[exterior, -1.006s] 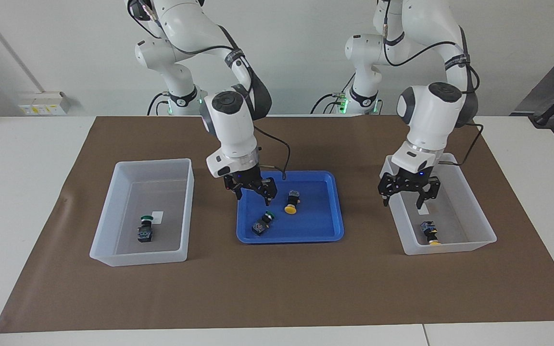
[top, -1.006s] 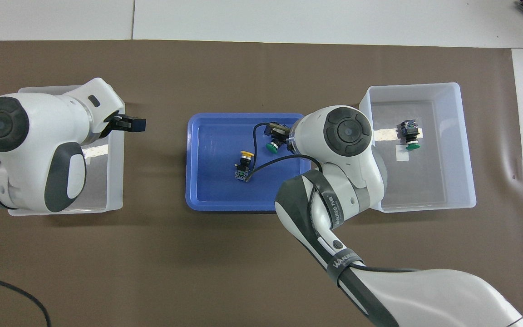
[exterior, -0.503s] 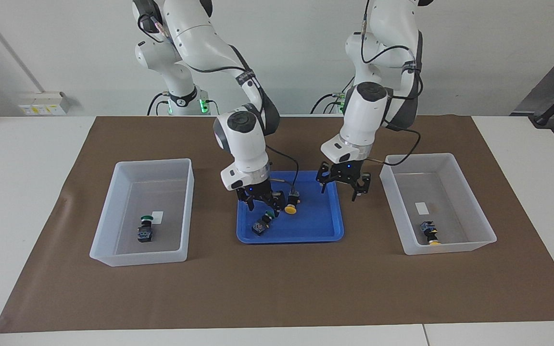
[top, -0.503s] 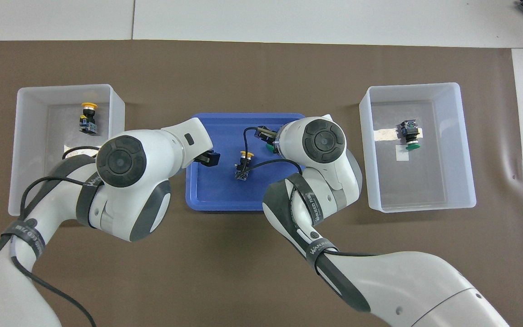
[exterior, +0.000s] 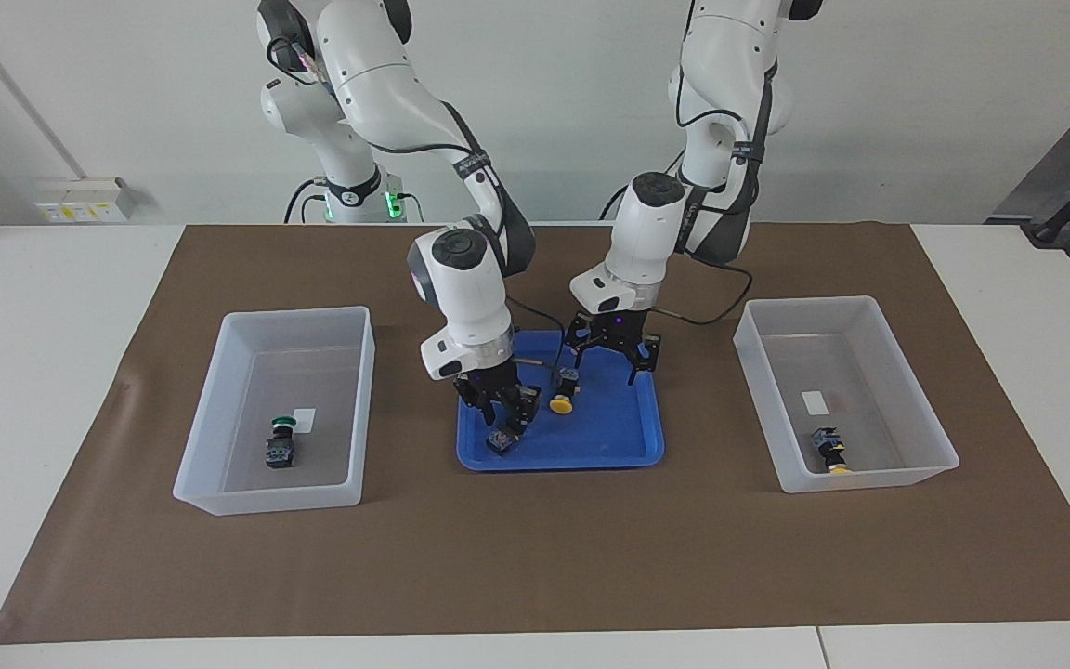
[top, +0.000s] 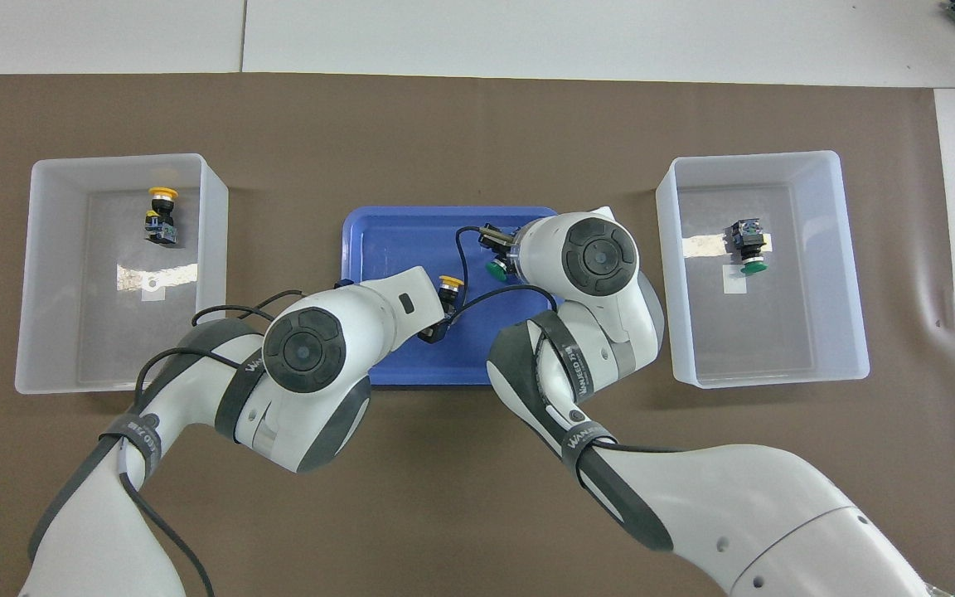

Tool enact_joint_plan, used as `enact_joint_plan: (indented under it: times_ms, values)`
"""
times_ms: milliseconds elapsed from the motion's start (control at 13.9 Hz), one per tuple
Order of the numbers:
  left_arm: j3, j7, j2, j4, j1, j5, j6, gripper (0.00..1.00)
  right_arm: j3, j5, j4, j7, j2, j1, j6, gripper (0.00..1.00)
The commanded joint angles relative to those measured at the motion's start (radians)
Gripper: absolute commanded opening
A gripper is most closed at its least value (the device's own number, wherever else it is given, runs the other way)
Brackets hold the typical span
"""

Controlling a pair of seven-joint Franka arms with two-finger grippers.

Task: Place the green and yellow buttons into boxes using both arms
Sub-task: 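Grasp and lift the buttons with the left gripper while the right gripper lifts green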

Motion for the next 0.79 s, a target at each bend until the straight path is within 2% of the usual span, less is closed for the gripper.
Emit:
enact_joint_plan:
  times_ms: [0, 72, 144, 216, 287, 359, 503, 647, 719]
  values:
    - [0.017, -0.014, 0.081, -0.013, -0.064, -0.012, 0.183, 1.0, 0.005, 0.013, -0.021, 0.016, 0.008, -0.005, 0.052, 0.59]
    - [0.017, -0.013, 0.094, -0.013, -0.064, -0.012, 0.221, 1.0, 0.007, 0.013, -0.038, 0.019, 0.008, -0.004, 0.064, 0.58]
    - [0.017, -0.01, 0.096, -0.015, -0.064, -0.012, 0.219, 0.85, 0.005, 0.013, -0.049, 0.019, 0.007, 0.0, 0.078, 0.37]
    - [0.017, -0.007, 0.096, -0.015, -0.063, -0.012, 0.204, 0.52, 0.007, 0.013, -0.043, 0.021, 0.005, 0.003, 0.06, 0.0]
    - [0.017, -0.005, 0.093, -0.013, -0.058, -0.012, 0.179, 0.09, 0.005, 0.013, -0.035, 0.022, -0.001, 0.004, 0.038, 0.0]
    - [0.017, -0.004, 0.09, -0.01, -0.057, -0.012, 0.153, 0.0, 0.007, 0.013, -0.028, 0.019, -0.016, -0.005, 0.02, 0.0]
    - [0.021, 0.001, 0.067, -0.006, -0.052, -0.012, 0.083, 0.0, -0.001, 0.014, -0.008, 0.016, -0.096, -0.013, -0.092, 0.0]
    - [0.023, 0.006, 0.0, -0.006, -0.011, -0.012, 0.0, 0.0, -0.007, 0.003, 0.032, -0.031, -0.183, -0.057, -0.227, 0.0]
    - [0.023, 0.022, -0.045, -0.004, 0.02, -0.012, -0.06, 0.0, -0.007, 0.0, 0.034, -0.127, -0.234, -0.097, -0.288, 0.0]
